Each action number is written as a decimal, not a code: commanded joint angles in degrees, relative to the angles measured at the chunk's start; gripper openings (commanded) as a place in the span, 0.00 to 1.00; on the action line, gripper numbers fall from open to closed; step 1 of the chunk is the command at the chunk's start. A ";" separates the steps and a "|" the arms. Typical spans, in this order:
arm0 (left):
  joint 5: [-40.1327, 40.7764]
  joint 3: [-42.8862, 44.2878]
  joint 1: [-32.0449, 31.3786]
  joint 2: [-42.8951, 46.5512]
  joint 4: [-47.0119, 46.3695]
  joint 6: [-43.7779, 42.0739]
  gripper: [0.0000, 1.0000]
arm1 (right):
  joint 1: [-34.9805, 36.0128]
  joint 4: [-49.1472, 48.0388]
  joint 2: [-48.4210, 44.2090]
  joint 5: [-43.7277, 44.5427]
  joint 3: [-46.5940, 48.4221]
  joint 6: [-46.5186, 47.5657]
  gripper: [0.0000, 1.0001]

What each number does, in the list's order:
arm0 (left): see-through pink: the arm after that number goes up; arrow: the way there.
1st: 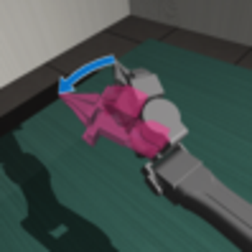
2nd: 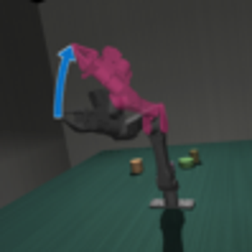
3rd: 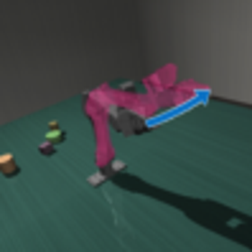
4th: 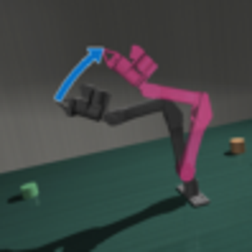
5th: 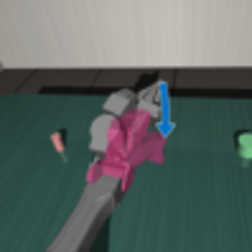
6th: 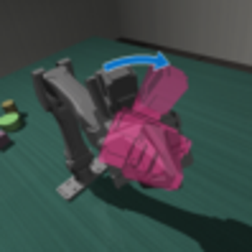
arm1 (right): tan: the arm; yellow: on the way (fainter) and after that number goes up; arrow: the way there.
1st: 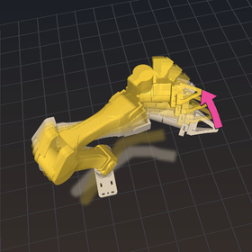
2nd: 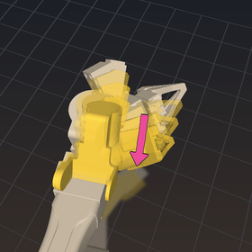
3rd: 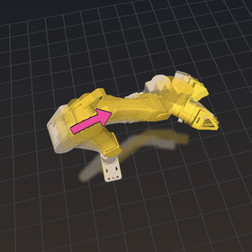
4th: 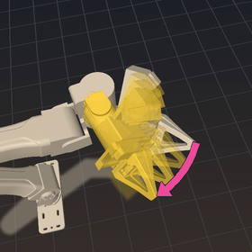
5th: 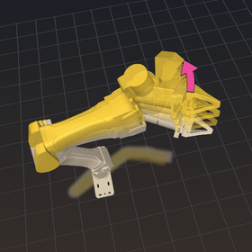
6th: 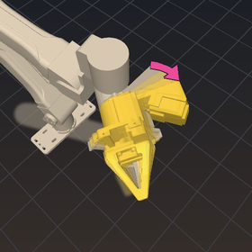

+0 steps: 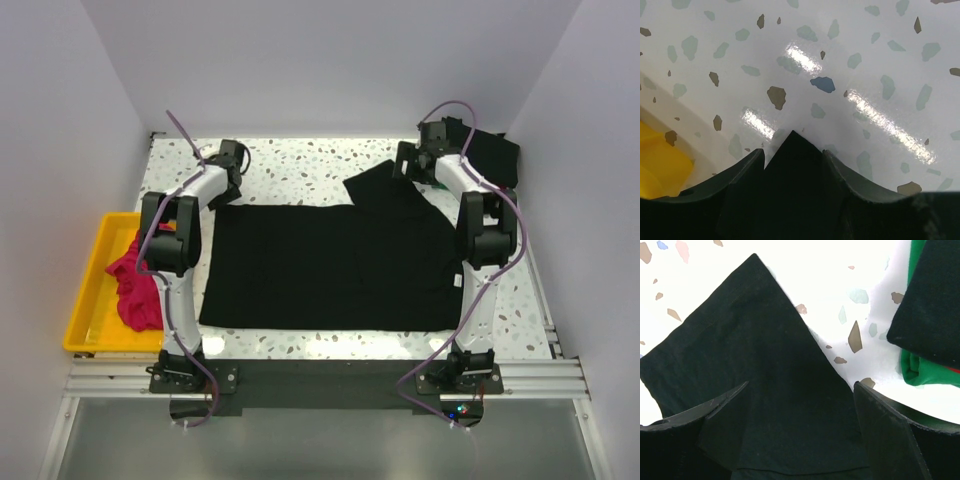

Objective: Fold and stack the t-shirts
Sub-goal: Fold the tshirt

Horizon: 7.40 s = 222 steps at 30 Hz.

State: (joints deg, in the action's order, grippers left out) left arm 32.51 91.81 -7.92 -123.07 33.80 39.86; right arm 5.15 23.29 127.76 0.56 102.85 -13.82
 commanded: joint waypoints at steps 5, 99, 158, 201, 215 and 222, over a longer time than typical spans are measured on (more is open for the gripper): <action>-1.66 -3.74 0.19 3.80 -5.59 0.13 0.57 | 0.39 -1.23 -1.73 0.41 0.51 1.17 0.86; -7.11 -14.11 3.35 19.70 -4.80 2.85 0.00 | -0.40 0.62 -43.03 10.60 -35.78 -11.31 0.16; -12.21 -25.36 3.35 24.54 -7.70 4.35 0.00 | -10.07 -16.35 -30.29 -8.64 -44.84 -17.90 0.44; -12.56 -25.89 3.35 24.19 -8.05 4.53 0.00 | -8.14 -9.67 -35.57 -8.29 -45.89 -16.32 0.00; -11.33 -25.89 3.35 26.12 -6.91 4.62 0.00 | -8.14 -1.32 -46.46 -6.10 -43.08 -13.95 0.00; -11.15 -25.98 3.44 27.26 -6.12 4.70 0.00 | -8.14 2.37 -54.19 -4.96 -44.84 -13.95 0.00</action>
State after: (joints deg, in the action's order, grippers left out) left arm 19.99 65.98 -4.95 -98.76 28.16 43.94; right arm -3.20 22.79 76.79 -6.44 57.54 -28.84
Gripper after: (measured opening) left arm 0.016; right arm 0.011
